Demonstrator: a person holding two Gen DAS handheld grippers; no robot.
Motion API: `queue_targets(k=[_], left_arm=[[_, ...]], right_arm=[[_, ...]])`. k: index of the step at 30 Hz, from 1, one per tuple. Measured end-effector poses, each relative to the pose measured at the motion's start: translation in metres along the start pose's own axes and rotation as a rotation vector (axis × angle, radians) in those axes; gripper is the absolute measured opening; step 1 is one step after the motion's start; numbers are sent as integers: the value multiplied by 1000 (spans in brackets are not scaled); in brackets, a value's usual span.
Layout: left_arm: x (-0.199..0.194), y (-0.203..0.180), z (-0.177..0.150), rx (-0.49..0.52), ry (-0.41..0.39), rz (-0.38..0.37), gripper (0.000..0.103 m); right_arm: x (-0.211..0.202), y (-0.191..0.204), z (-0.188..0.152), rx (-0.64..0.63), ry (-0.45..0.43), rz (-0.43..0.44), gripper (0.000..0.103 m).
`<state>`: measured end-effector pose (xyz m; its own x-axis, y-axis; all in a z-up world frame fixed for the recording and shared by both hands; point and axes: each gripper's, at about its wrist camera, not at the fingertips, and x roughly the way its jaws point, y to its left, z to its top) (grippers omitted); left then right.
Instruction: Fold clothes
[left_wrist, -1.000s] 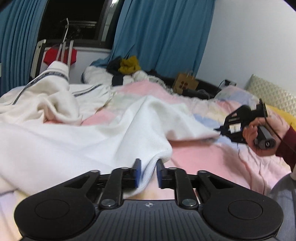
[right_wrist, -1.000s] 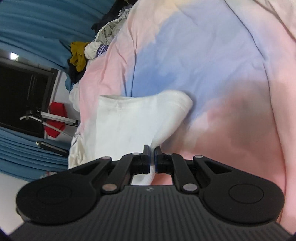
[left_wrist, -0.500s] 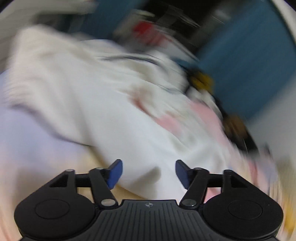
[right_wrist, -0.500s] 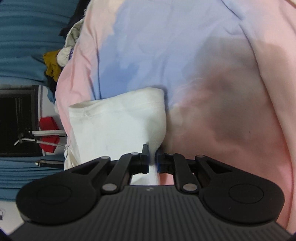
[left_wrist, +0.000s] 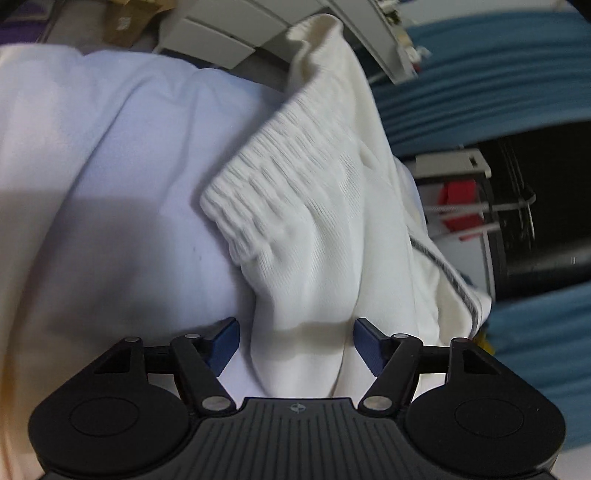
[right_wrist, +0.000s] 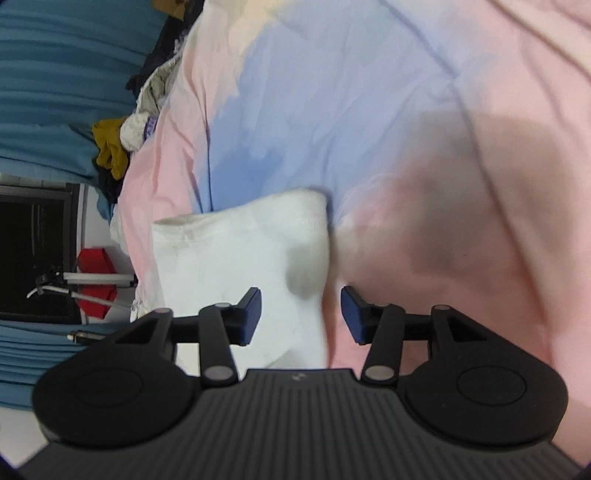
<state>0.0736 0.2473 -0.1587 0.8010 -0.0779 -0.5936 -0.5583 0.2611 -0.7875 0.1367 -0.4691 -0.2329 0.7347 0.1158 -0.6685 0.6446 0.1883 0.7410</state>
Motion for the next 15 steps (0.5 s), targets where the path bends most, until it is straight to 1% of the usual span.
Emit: queue_targets(k=[2, 3, 5, 6, 7, 8, 10, 11, 12, 13, 14, 15], left_arm=[[2, 3, 3, -30, -19, -16, 57], [4, 6, 5, -45, -27, -21, 54], [6, 10, 9, -72, -39, -28, 43], [8, 13, 10, -84, -35, -27, 39], [9, 14, 12, -91, -32, -25, 33], [8, 14, 12, -83, -34, -22, 30], [2, 12, 13, -59, -45, -19, 26], [-3, 10, 15, -41, -55, -16, 25], [-10, 9, 17, -29, -66, -12, 24], [-20, 9, 21, -30, -80, -10, 23], [-31, 9, 25, -30, -94, -8, 21], [-42, 9, 29, -29, -109, -5, 20]], right_arm=[[-3, -1, 2, -3, -30, -4, 51], [1, -1, 3, 8, -31, -8, 51], [9, -3, 6, 30, -33, -15, 51], [15, -3, 6, 49, -23, -3, 50], [22, -1, 7, 61, -19, 11, 50], [26, 3, 7, 50, -26, 15, 50], [35, 13, 6, -6, -60, -3, 45], [39, 17, 5, -33, -76, -13, 35], [43, 22, 4, -60, -93, -22, 20], [44, 20, 4, -50, -106, -25, 16], [43, 17, 5, -29, -118, -12, 14], [42, 16, 6, -19, -126, 3, 9]])
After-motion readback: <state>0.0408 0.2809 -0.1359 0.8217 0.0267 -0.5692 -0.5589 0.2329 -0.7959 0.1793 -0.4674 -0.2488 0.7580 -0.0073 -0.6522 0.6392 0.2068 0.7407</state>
